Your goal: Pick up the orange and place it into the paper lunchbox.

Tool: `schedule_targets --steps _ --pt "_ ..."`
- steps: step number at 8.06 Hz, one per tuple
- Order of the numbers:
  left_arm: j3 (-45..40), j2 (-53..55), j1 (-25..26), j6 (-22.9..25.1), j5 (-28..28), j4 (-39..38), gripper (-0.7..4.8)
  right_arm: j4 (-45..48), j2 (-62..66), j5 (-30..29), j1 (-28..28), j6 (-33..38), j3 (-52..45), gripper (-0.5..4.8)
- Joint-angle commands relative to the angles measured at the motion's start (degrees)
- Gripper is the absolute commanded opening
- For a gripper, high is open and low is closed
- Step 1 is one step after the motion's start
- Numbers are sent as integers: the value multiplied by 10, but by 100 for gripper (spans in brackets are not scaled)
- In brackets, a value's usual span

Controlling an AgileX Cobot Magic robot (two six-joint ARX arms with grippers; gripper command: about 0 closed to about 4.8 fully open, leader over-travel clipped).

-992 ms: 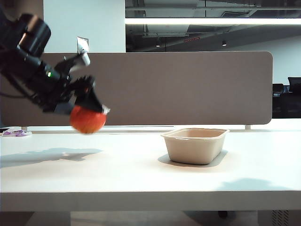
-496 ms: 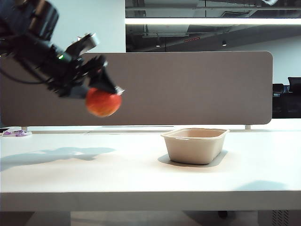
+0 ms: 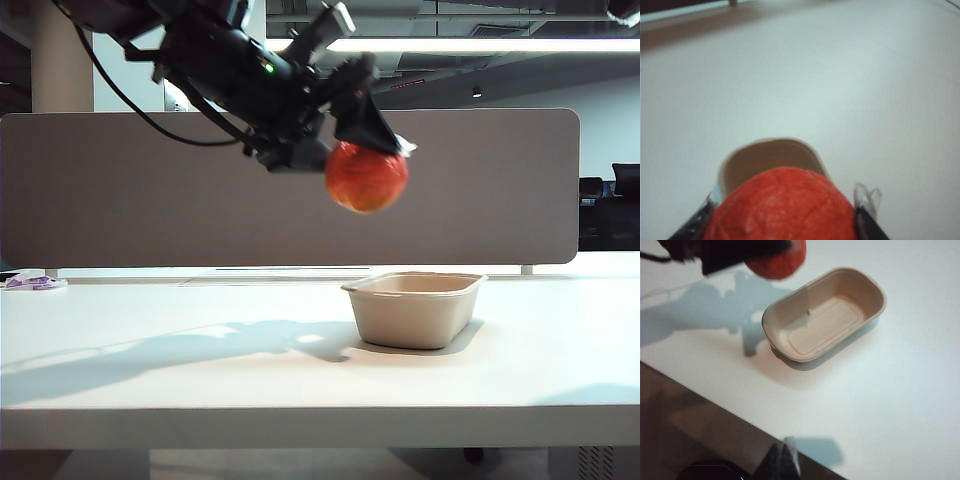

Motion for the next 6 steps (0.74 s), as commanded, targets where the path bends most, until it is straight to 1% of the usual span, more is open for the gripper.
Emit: schedule_targets --steps 1,2,3,5,6 --pt "63 112 -34 -3 -2 46 283 12 -17 -8 1 2 4 -6" --pt "70 120 -34 -3 -5 42 283 12 -17 -8 1 2 4 -6" --pt "79 152 -39 5 -10 14 384 12 -17 -8 0 2 4 -6" --pt "83 149 -41 5 -10 15 384 12 -17 -8 0 2 4 -6" --pt "82 -17 -40 112 -26 -204 -6 12 -16 -8 0 2 3 -6"
